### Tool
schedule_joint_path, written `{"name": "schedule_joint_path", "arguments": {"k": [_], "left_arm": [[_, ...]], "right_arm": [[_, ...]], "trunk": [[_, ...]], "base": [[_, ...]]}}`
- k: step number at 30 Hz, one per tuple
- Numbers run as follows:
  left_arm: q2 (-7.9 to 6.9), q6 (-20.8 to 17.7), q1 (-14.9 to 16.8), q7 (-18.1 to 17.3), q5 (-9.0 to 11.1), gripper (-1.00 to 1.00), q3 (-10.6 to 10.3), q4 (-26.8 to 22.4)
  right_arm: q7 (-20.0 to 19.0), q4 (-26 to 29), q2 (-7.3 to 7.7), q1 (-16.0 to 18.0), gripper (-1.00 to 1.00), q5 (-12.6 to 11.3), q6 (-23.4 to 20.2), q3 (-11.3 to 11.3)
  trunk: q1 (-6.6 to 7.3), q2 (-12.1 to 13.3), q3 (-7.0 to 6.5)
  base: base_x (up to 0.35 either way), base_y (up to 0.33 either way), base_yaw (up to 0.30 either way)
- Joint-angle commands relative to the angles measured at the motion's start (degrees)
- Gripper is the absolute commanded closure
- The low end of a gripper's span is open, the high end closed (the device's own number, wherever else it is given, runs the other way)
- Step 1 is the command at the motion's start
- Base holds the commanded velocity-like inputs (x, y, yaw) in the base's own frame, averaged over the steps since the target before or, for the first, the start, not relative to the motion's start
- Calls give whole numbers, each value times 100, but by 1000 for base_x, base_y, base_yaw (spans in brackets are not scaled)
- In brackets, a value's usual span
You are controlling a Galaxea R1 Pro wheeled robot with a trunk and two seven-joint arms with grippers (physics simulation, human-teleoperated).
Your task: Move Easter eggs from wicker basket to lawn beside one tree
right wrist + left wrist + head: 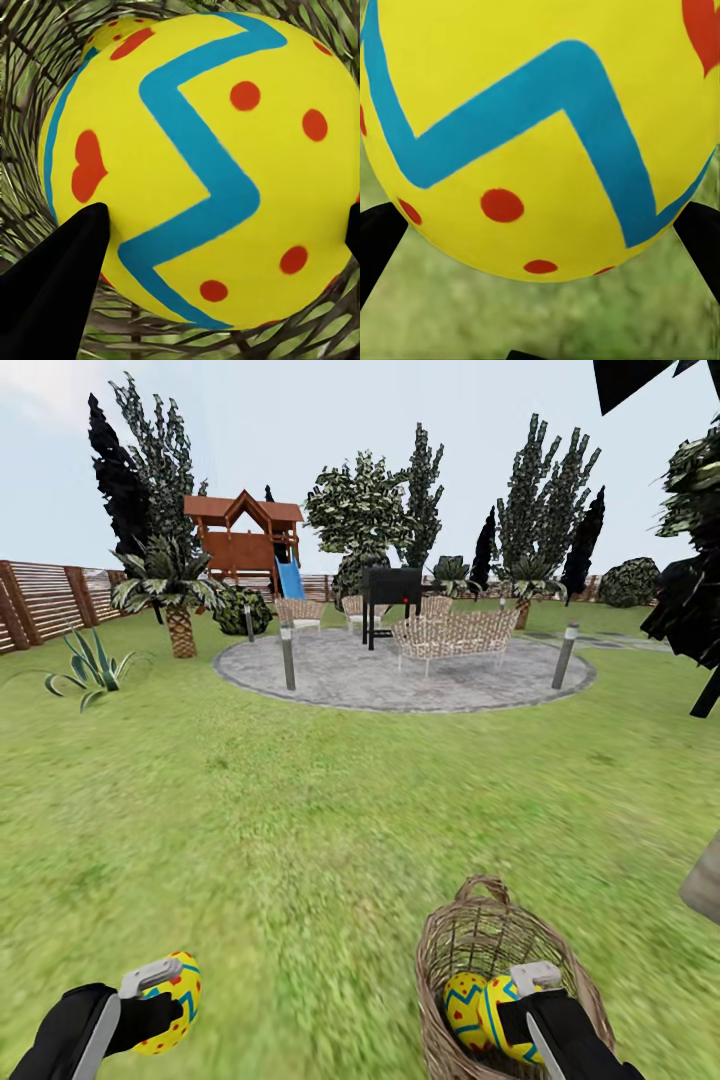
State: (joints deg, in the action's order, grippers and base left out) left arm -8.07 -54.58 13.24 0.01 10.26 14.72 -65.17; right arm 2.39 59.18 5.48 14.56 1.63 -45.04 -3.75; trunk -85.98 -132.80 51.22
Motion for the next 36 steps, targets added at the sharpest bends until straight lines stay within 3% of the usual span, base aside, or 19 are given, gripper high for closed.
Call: {"name": "schedule_joint_path", "arguments": {"k": [1,21,30,36], "left_arm": [[10,-26,3,-1,12,100,6,-5],[77,-25,3,-1,2,100,5,66],[179,-26,3,8,-7,100,-4,76],[184,-26,3,8,-7,100,-4,83]], "right_arm": [[16,6,5,3,100,12,-31,-20],[16,15,31,3,100,21,-31,-20],[16,6,40,3,100,29,-31,-20],[16,6,40,3,100,30,-31,-20]], "trunk": [[24,39,-13],[463,841,-372],[661,1202,-533],[792,1443,-641]], "base": [[0,0,0],[0,0,0],[-5,0,0],[-266,0,0]]}}
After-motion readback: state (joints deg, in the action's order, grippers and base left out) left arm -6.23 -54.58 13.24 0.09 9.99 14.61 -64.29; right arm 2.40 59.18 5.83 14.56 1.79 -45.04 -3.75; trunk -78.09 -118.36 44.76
